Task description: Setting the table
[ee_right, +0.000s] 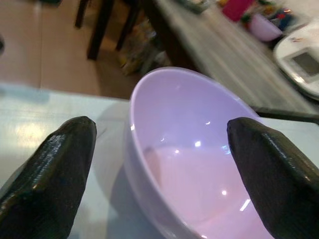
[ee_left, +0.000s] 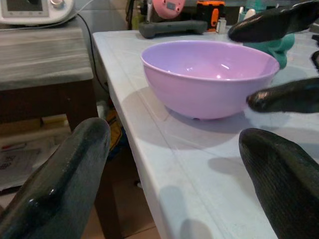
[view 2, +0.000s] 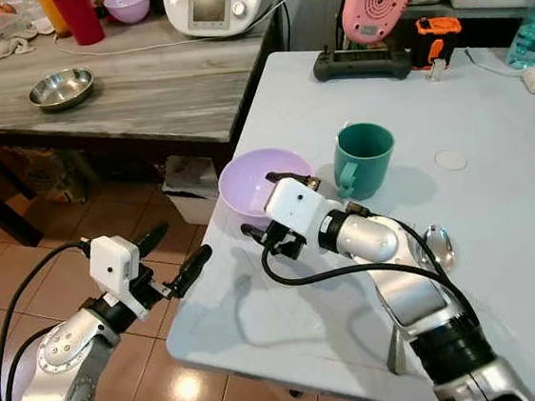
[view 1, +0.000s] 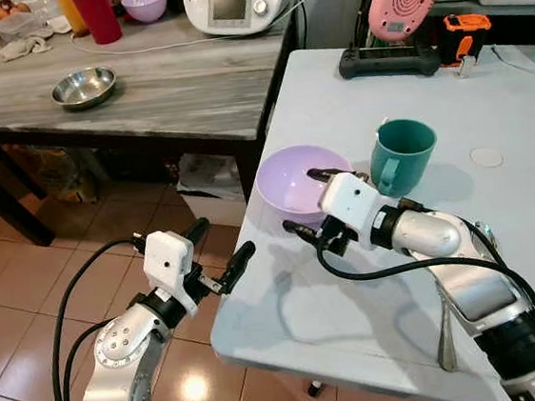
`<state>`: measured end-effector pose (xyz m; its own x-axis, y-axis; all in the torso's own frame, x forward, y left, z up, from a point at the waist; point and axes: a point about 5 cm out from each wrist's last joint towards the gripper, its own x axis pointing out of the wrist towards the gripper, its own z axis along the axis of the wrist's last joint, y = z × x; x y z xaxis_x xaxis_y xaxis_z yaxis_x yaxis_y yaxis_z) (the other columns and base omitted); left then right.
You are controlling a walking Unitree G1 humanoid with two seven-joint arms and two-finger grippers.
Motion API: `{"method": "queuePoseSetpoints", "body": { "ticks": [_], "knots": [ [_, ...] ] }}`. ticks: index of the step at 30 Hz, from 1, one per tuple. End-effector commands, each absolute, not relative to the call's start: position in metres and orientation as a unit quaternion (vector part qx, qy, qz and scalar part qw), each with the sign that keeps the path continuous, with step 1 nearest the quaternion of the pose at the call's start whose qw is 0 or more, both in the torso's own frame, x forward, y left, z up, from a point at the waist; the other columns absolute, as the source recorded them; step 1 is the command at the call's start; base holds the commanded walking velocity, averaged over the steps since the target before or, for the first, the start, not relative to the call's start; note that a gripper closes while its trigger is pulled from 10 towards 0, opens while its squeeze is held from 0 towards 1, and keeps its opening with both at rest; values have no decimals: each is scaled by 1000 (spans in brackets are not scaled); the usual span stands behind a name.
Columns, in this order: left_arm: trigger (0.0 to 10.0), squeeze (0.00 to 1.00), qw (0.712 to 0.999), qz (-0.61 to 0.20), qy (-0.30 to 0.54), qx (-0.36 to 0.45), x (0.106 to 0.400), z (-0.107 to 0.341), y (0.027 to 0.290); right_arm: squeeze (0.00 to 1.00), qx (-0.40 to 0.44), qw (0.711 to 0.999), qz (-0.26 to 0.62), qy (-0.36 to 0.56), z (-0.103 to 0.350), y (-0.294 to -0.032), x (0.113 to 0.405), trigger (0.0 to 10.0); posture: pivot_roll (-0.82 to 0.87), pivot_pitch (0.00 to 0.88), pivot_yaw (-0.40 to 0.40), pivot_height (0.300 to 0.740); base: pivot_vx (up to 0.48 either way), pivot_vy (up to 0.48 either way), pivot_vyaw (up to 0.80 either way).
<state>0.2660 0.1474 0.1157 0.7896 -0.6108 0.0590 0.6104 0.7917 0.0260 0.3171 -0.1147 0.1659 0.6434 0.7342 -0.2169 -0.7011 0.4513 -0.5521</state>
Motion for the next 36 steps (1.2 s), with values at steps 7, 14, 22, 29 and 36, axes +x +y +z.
{"method": "queuePoseSetpoints", "body": {
  "ticks": [7, 14, 22, 29, 36],
  "knots": [
    [10000, 0, 935, -354, -24, 19, 261, 114, 150, 0, -349, 812, 467, -28, 165, -116, 327, 10000, -181, 137, 53, 740, 0, 0, 0],
    [10000, 0, 926, -375, -17, 44, 261, 112, 154, 0, -392, 784, 479, -35, 166, -116, 338, 10000, -179, 143, 58, 740, 0, 0, 0],
    [10000, 0, 920, -388, -16, 44, 256, 110, 147, 0, -418, 765, 490, -25, 156, -120, 346, 941, -177, 145, 62, 740, 0, 0, 0],
    [10000, 0, 918, -394, -14, 43, 254, 109, 146, 0, -428, 749, 507, 4, 146, -127, 352, 0, -169, 151, 63, 740, 0, 0, 0],
    [10000, 0, 916, -399, -11, 42, 252, 108, 144, 0, -444, 738, 508, 6, 144, -132, 355, 0, -168, 153, 64, 740, 0, 0, 0]
  ]
}}
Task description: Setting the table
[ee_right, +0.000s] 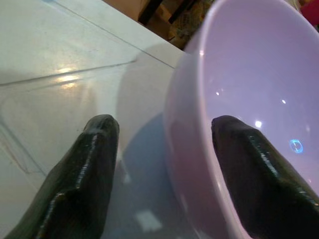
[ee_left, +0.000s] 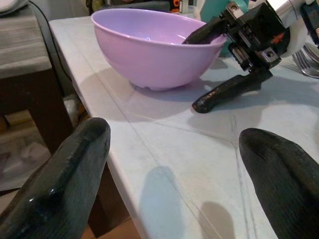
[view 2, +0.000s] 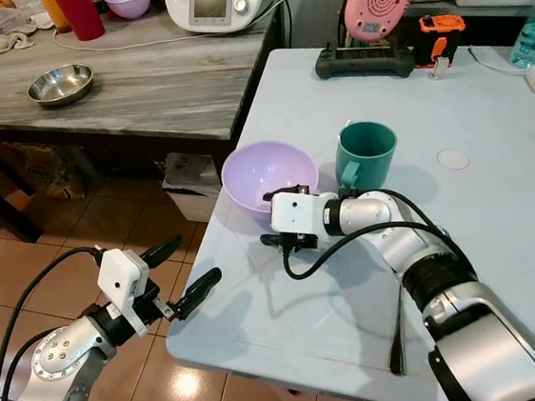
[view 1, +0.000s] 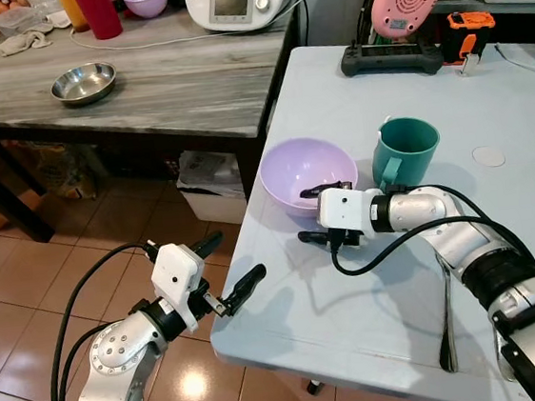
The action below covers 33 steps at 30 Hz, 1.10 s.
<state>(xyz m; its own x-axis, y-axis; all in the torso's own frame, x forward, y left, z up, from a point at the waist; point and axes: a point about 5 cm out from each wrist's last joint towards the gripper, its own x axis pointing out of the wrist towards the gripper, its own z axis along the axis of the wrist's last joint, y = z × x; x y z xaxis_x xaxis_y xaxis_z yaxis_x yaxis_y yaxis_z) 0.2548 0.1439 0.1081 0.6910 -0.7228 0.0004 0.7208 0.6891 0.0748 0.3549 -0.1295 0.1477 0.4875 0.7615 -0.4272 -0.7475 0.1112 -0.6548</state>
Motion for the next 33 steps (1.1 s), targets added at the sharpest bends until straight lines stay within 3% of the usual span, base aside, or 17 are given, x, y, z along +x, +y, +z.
{"method": "queuePoseSetpoints", "body": {
  "ticks": [1, 17, 22, 33],
  "knots": [
    [10000, 0, 916, -399, -11, 42, 252, 108, 144, 0, -447, 737, 507, 5, 145, -132, 356, 0, -168, 153, 64, 740, 0, 0, 0],
    [10000, 0, 912, -407, -17, 40, 253, 109, 140, 0, -478, 722, 499, -25, 153, -139, 358, 0, -173, 142, 69, 740, 0, 0, 0],
    [10000, 0, 918, -394, -30, 42, 258, 112, 140, 0, -479, 717, 503, -60, 161, -135, 357, 0, -175, 134, 70, 740, 0, 0, 0],
    [10000, 0, 935, -351, -48, 29, 265, 115, 137, 0, -435, 734, 497, -157, 175, -108, 347, 0, -172, 116, 67, 740, 0, 0, 0]
  ]
}}
